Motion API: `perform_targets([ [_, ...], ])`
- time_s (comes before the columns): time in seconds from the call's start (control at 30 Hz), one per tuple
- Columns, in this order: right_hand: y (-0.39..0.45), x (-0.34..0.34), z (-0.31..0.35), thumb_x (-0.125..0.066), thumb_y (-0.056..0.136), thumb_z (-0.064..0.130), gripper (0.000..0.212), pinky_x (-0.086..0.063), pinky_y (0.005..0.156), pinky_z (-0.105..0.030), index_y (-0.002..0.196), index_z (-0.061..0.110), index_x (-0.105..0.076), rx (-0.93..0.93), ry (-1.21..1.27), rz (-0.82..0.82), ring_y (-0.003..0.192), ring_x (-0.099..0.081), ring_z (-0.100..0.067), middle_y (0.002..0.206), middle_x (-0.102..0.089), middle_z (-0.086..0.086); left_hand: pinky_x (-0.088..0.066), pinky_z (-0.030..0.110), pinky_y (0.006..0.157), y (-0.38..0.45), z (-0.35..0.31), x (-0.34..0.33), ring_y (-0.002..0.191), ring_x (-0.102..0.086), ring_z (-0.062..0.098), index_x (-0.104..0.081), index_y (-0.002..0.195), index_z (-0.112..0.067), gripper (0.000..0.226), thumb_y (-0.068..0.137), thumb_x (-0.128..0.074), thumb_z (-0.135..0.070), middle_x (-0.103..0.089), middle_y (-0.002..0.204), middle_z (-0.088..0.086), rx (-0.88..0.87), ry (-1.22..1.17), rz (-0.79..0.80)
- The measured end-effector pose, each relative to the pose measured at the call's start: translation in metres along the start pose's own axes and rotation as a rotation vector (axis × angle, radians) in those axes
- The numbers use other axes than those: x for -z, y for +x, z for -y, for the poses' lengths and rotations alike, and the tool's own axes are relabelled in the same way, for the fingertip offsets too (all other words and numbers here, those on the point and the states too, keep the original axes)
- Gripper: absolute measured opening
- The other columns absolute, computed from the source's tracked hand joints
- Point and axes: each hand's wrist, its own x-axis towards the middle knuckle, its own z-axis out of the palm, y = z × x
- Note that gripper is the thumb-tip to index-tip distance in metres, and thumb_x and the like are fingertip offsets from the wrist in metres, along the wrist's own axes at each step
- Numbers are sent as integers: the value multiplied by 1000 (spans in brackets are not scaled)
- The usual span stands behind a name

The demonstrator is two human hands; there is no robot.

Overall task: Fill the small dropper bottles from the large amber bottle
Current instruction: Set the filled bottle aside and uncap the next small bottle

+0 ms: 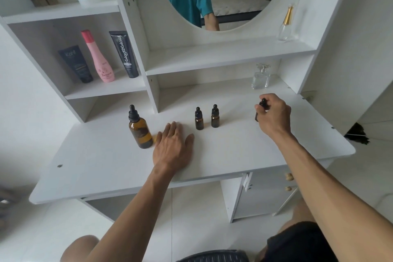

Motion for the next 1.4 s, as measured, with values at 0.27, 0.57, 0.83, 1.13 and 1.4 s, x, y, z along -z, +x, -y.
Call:
perform_targets([
  [0.27,-7,3,8,-73,87,15,47,-42,100,-32,130,6,-56,-2,-3,16,115,-59,-30,121,-64,-14,-3,41,128,1,0,-1,159,-3,20,-15,163,-12,72,106,-24,-55,-11,172,4,4,2,12],
  [0.57,-36,-19,78,-70,84,4,31,-48,93,-32,115,4,-66,377,37,-16,100,-65,-29,110,-70,-11,-4,42,128,-1,1,-1,159,-4,20,-15,163,-11,72,106,-24,-54,-11,172,4,-3,-2,5],
  [0.83,-55,-59,115,-62,91,2,39,-45,99,-32,131,4,-60,410,-27,328,114,-62,-30,126,-66,-13,-4,42,128,-3,2,-1,159,-3,20,-15,163,-10,72,106,-23,-54,-12,171,5,-16,-20,-7],
  [1.13,-52,-81,111,-56,93,-1,39,-46,98,-39,132,4,-58,324,-154,428,110,-60,-36,122,-63,-18,-5,42,128,-4,2,-3,159,-5,20,-18,162,-9,71,106,-24,-53,-15,171,6,-34,-52,-46],
  [1.4,-60,-75,118,-62,93,2,34,-45,90,-21,126,10,-64,340,-12,471,99,-65,-23,114,-69,-8,-34,45,116,-7,5,-2,139,-45,24,-47,147,-15,64,99,-50,-57,-56,146,4,-73,-260,-201],
])
